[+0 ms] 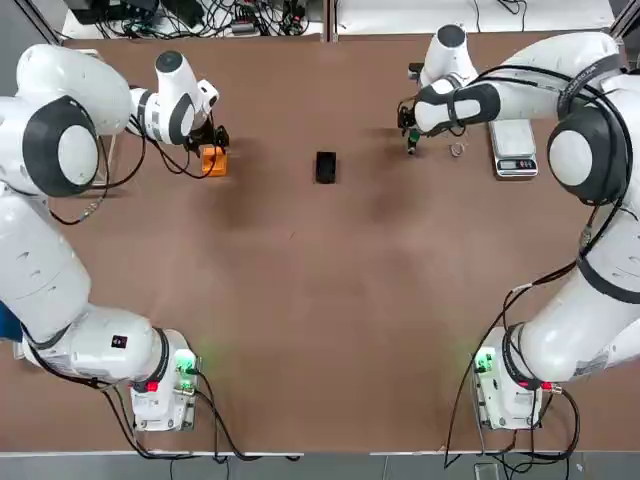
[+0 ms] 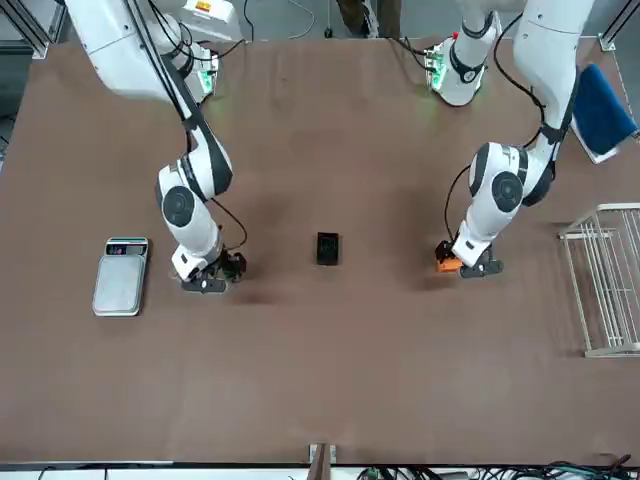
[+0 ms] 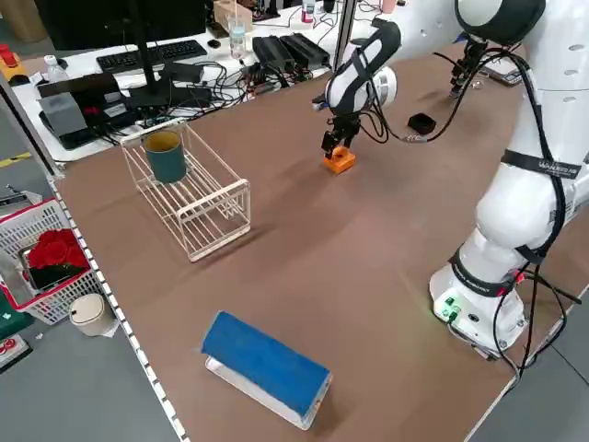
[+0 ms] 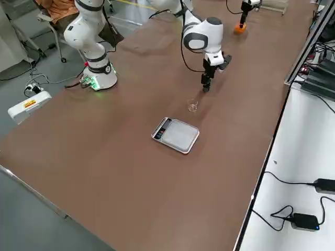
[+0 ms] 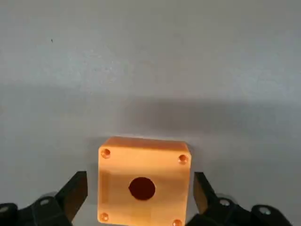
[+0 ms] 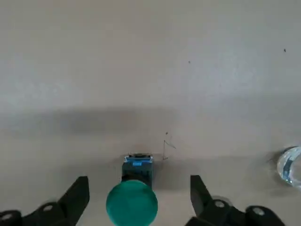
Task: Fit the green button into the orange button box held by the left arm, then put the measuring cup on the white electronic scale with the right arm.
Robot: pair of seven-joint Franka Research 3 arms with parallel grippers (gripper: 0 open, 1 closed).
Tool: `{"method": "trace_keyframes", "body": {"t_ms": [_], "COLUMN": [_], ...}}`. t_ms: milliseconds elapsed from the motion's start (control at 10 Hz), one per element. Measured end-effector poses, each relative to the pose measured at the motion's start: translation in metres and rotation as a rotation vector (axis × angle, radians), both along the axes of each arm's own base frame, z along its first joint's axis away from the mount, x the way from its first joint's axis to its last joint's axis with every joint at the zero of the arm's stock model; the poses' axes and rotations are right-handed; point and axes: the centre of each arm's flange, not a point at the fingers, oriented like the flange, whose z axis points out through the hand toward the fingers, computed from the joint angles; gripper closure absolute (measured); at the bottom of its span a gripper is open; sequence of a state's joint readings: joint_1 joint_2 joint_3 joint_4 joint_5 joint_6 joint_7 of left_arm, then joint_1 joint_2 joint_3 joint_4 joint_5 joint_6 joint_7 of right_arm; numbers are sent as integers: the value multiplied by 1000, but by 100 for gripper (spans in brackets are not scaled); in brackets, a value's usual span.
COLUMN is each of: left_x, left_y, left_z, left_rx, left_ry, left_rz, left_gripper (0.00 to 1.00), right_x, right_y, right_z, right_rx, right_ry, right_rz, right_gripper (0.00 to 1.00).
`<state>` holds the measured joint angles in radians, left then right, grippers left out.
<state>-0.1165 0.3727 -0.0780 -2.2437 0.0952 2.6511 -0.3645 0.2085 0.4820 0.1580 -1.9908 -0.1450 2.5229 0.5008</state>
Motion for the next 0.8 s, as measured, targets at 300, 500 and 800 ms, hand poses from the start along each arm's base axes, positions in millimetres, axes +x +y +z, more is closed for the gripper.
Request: {"method": "trace_keyframes", "body": {"t_ms": [300,500,800], "left_x": [-1,-2,-4], "left_y": [-4,-5,-3], "left_z": [-1,-3,-9], "left_rx": [-6,-7,-6], "left_ry": [-11,-12,-1], "left_rz": [-7,-9,-8], "left_gripper": [0,0,0], "right_x": [-2,-2,-2], "right_y": [0,0,0], "right_z": [-2,-3,-2], "right_rx": [0,1,2], "right_ry": [2,1,0], "right_rz": [-6,-14,-18], "right_gripper": [24,33,50]}}
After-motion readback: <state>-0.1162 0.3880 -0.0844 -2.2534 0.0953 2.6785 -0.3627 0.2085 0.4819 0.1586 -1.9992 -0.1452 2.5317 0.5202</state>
